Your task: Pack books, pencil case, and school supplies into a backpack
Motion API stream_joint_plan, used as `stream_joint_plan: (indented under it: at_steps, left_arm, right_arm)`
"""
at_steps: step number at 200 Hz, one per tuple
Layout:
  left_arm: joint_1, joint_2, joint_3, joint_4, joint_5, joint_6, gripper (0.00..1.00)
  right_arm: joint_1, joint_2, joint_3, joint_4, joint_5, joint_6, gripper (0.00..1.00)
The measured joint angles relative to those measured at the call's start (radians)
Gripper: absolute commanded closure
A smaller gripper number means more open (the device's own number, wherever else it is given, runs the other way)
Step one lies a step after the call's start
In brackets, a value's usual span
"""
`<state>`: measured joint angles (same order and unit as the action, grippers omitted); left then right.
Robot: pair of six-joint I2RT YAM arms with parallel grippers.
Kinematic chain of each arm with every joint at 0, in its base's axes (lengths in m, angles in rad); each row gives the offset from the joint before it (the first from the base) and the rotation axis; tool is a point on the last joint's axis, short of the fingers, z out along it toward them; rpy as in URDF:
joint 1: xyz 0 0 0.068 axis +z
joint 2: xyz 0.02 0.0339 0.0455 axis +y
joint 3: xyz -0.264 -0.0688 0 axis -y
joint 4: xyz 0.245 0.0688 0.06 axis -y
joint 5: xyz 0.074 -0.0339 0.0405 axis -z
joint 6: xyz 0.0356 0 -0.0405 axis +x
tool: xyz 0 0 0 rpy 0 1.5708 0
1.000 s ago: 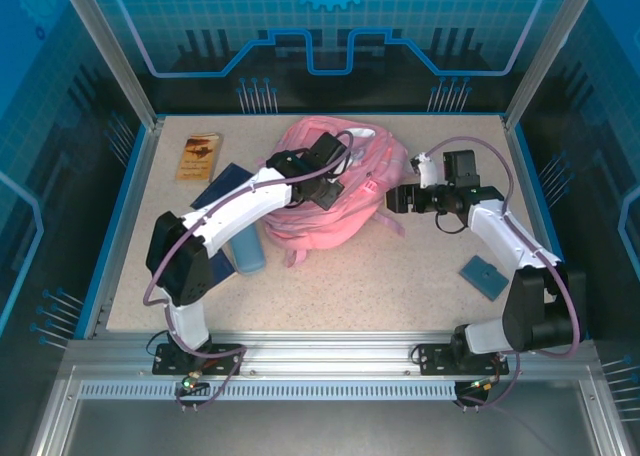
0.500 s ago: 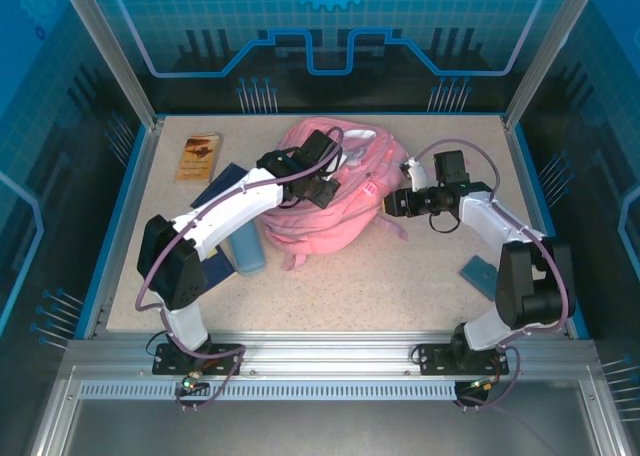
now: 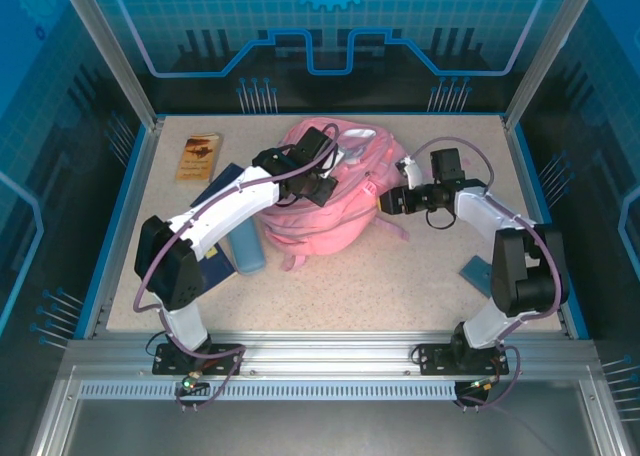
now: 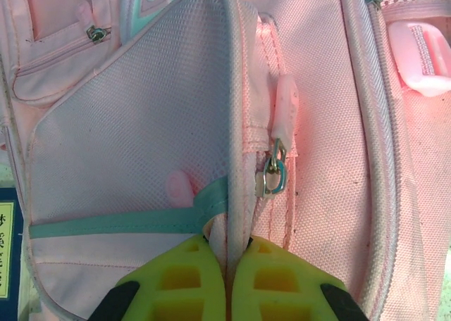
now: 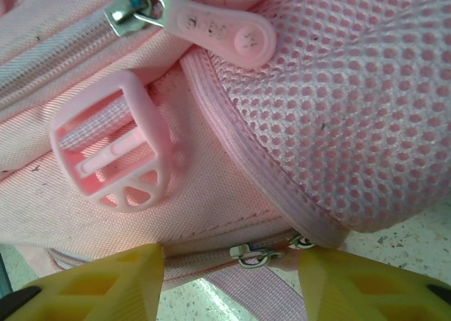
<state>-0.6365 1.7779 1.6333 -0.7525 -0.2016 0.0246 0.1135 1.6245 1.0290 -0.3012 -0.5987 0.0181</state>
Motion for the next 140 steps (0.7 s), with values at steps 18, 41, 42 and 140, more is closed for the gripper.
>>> stream_joint_plan:
  at_steps: [18,41,42,140]
  left_arm:
    - [0.002,0.000,0.000,0.001,0.002,0.000,1.00]
    - [0.005,0.000,0.000,0.002,0.002,0.000,1.00]
    - [0.005,0.000,0.000,0.002,0.002,0.000,1.00]
    - [0.015,-0.001,0.000,0.002,0.001,-0.046,1.00]
  right_arm:
    - [0.000,0.013,0.000,0.006,-0.010,-0.001,0.38]
    - [0.000,0.028,0.002,0.012,-0.033,0.000,0.39]
    - [0.000,0.030,0.003,0.013,-0.035,-0.001,0.39]
    - [0.000,0.060,0.011,0.020,-0.116,-0.008,0.57]
